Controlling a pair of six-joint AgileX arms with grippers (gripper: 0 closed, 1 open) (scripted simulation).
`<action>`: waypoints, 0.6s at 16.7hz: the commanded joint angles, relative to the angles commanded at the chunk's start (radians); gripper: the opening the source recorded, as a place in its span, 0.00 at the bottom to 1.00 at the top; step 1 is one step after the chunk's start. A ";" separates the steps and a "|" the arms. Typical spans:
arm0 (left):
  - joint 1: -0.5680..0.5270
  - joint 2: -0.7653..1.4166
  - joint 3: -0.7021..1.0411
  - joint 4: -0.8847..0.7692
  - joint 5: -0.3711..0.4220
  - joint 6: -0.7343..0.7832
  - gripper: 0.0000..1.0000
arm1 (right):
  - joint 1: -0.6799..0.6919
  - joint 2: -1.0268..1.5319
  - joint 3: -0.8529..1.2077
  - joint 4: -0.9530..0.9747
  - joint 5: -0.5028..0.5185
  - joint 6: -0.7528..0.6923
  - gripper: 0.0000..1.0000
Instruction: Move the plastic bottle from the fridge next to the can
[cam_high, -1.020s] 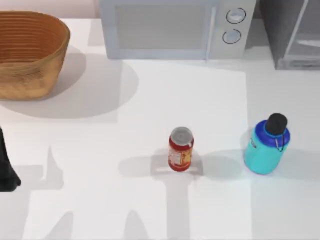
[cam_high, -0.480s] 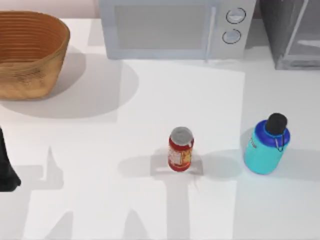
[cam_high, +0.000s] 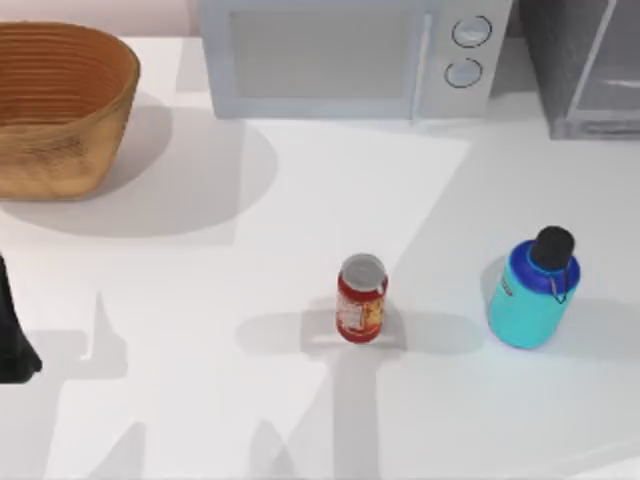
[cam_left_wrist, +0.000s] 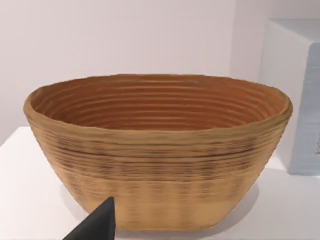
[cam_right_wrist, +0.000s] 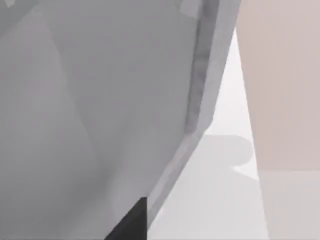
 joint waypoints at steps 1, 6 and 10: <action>0.000 0.000 0.000 0.000 0.000 0.000 1.00 | 0.072 -0.013 -0.020 0.024 0.051 0.045 1.00; 0.000 0.000 0.000 0.000 0.000 0.000 1.00 | 0.467 -0.094 -0.135 0.157 0.338 0.287 1.00; 0.000 0.000 0.000 0.000 0.000 0.000 1.00 | 0.659 -0.152 -0.208 0.238 0.511 0.432 1.00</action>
